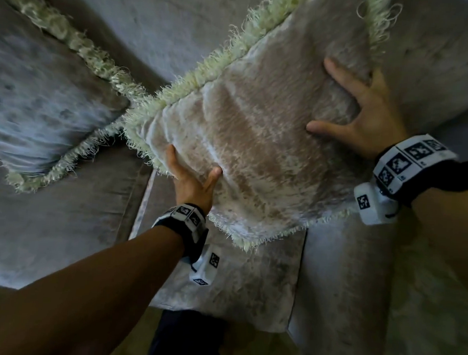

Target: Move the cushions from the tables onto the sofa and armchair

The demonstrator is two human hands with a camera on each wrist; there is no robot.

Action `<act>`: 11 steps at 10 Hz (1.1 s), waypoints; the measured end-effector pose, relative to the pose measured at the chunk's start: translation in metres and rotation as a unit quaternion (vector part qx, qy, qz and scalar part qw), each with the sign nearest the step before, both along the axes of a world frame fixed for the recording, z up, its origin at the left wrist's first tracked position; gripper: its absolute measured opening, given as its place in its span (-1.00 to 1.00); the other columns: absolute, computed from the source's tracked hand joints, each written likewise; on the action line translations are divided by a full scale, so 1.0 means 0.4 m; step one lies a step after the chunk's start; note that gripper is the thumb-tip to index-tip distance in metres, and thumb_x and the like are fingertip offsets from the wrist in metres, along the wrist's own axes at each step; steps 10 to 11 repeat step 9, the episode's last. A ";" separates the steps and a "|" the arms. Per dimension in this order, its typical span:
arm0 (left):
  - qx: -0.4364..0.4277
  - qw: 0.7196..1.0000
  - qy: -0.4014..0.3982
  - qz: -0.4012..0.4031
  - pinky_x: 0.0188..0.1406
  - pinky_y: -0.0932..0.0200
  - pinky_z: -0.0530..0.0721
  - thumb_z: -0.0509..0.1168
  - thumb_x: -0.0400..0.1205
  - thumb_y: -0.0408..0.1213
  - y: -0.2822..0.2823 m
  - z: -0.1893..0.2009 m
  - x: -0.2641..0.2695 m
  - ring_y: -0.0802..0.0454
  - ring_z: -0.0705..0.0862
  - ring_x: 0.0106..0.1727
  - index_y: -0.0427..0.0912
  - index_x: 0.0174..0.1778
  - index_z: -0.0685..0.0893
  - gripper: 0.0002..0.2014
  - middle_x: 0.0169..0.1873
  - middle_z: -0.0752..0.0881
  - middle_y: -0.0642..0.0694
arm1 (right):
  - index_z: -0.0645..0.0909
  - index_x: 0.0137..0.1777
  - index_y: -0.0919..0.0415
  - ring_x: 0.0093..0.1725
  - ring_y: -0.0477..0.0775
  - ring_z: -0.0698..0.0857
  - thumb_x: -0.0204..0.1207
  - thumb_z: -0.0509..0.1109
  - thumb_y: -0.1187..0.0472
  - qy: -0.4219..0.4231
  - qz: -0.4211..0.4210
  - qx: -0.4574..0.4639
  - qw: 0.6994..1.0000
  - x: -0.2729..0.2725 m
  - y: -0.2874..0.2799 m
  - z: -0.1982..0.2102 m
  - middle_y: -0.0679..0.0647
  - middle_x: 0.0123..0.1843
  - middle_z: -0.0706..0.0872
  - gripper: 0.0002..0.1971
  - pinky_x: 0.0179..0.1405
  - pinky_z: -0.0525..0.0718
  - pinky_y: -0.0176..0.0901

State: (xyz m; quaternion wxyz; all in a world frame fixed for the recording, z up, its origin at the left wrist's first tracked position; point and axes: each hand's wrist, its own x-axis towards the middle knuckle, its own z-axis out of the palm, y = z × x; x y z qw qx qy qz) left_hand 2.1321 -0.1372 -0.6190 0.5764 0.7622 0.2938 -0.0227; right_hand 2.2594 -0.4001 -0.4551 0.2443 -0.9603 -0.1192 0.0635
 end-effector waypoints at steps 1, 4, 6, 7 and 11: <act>-0.002 1.000 0.023 0.019 0.50 0.19 0.13 0.47 0.58 -0.07 -0.011 -0.023 0.030 -0.08 0.14 0.70 0.09 0.71 -0.24 0.05 0.73 0.03 -0.10 | 0.25 0.67 -0.30 0.62 0.12 0.29 0.30 0.58 -0.24 -0.022 0.009 -0.011 1.000 0.010 -0.014 -0.053 0.17 0.57 0.26 -0.07 0.58 0.17 -0.31; 0.006 0.997 0.069 0.033 0.61 0.00 0.14 0.47 0.57 -0.13 -0.013 -0.082 0.093 -0.24 0.19 0.68 0.18 0.70 -0.24 0.04 0.71 0.11 -0.26 | 0.17 0.68 -0.33 0.57 0.36 0.34 0.36 0.52 -0.34 -0.063 0.010 -0.055 0.996 0.016 -0.023 -0.115 0.31 0.56 0.27 -0.09 0.59 0.40 0.23; 0.076 0.988 0.137 0.014 0.24 -0.10 0.56 0.51 0.52 0.00 0.016 -0.031 0.091 -0.42 0.59 0.29 0.17 0.72 -0.07 0.01 0.47 0.34 -0.42 | 0.08 0.66 -0.44 0.61 0.44 0.27 0.39 0.43 -0.35 -0.046 -0.002 -0.090 0.995 -0.034 -0.018 -0.095 0.34 0.66 0.15 -0.13 0.53 0.42 0.40; 0.180 0.977 0.114 -0.026 0.26 -0.10 0.58 0.51 0.49 -0.03 0.032 0.016 0.093 -0.40 0.54 0.28 -0.05 0.62 0.25 -0.17 0.47 0.27 -0.36 | 0.16 0.67 -0.34 0.59 0.46 0.31 0.49 0.44 -0.25 -0.053 -0.031 -0.117 0.991 -0.078 -0.020 -0.069 0.34 0.67 0.17 -0.21 0.48 0.48 0.36; 0.272 0.958 0.038 -0.085 0.45 -0.16 0.42 0.37 0.56 -0.13 0.012 0.195 0.138 -0.31 0.36 0.44 -0.09 0.36 0.59 -0.57 0.43 0.39 -0.25 | 0.67 0.28 0.10 0.22 0.39 0.55 0.54 0.39 -0.03 -0.088 -0.076 -0.157 0.981 -0.165 -0.020 0.030 0.27 0.33 0.54 -0.63 0.15 0.63 0.24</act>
